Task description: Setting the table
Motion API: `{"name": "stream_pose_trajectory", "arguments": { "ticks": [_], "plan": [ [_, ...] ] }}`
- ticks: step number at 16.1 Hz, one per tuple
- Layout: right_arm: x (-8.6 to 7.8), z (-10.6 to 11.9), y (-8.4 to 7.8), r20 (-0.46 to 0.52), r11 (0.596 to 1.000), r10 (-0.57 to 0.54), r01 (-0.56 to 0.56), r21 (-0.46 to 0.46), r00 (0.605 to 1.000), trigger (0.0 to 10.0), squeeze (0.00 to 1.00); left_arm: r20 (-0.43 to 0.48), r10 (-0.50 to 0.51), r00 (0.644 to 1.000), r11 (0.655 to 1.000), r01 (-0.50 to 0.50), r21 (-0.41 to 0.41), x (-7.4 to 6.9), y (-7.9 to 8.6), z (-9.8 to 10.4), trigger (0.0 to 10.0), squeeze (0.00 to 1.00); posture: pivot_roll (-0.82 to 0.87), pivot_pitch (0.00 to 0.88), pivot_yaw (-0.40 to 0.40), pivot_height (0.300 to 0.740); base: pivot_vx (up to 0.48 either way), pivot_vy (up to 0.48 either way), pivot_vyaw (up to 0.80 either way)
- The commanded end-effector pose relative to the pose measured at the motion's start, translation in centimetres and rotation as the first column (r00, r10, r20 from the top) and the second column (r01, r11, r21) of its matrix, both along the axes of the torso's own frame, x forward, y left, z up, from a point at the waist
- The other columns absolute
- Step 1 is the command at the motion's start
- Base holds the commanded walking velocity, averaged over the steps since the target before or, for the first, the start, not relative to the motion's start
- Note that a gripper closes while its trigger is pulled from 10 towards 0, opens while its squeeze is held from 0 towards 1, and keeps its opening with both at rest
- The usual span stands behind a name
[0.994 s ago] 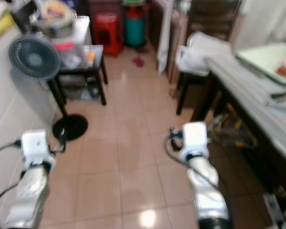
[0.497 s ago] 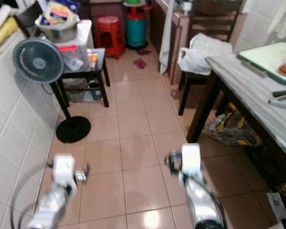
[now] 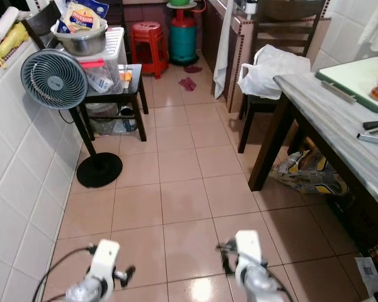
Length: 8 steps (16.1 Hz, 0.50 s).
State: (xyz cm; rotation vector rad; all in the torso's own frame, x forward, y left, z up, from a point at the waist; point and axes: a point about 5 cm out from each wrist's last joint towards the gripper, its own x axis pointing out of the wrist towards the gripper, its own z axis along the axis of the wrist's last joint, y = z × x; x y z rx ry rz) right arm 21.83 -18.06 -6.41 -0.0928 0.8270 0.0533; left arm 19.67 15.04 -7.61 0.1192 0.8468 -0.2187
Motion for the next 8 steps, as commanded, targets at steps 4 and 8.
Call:
{"name": "stream_pose_trajectory", "arguments": {
  "ticks": [4, 8],
  "plan": [
    [-0.7, -0.5, 0.1, -0.036, 0.994, 0.088, -0.090, -0.055, 0.995, 10.0, 0.00, -0.131, 0.001, 0.991, 0.998, 0.007, 0.059, -3.7, 1.1, -1.8, 10.0, 0.00, -0.03, 0.000, 0.012, 0.740, 0.000, 0.000, 0.51],
    [-1.6, -1.0, -0.1, -0.069, 0.990, 0.118, -0.123, -0.076, 0.991, 10.0, 0.00, -0.160, -0.012, 0.987, 0.996, 0.026, 0.087, -4.4, 1.5, -2.2, 10.0, 0.00, -0.03, 0.000, 0.012, 0.740, 0.000, 0.000, 0.79]
  ]
}}
